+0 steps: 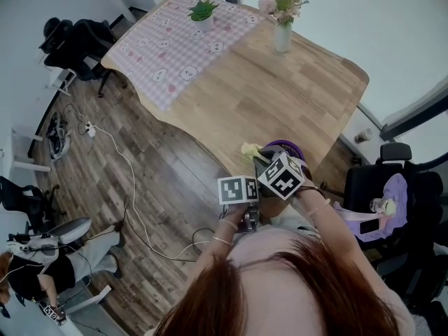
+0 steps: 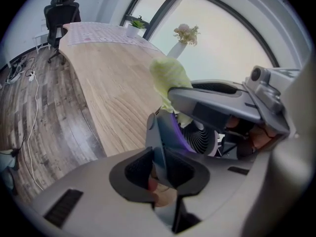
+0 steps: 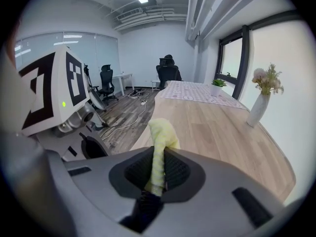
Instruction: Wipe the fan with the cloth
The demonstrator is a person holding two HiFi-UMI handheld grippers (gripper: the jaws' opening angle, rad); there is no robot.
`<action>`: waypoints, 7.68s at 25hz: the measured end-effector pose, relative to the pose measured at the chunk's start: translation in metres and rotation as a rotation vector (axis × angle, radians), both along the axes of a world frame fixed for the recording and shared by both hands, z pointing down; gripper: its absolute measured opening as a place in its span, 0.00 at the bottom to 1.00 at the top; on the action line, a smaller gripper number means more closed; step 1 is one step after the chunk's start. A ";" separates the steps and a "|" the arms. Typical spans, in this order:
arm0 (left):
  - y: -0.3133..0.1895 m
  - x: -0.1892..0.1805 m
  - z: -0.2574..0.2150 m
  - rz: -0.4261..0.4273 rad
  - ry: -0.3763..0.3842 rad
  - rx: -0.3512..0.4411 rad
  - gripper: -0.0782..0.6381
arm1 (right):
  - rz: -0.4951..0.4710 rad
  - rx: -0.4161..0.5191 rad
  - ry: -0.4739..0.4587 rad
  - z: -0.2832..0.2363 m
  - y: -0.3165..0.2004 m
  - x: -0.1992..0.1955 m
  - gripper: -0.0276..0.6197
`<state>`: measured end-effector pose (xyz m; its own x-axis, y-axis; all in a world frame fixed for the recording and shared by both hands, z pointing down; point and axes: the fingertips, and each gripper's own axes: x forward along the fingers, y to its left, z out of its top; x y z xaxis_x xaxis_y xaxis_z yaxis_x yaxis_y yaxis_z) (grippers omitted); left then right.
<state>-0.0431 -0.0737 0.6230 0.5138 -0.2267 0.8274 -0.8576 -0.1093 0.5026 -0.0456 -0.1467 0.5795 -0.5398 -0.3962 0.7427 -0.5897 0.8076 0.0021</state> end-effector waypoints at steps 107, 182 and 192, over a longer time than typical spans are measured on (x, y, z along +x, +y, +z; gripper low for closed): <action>-0.032 0.001 0.007 -0.392 -0.071 0.097 0.24 | 0.547 -0.098 -0.023 0.003 -0.001 0.160 0.11; -0.037 -0.002 0.007 -0.429 -0.051 0.125 0.24 | 0.314 -0.228 -0.110 0.002 0.072 0.073 0.11; -0.038 -0.002 0.009 -0.422 -0.039 0.117 0.24 | 0.182 -0.219 -0.048 0.004 0.067 0.052 0.11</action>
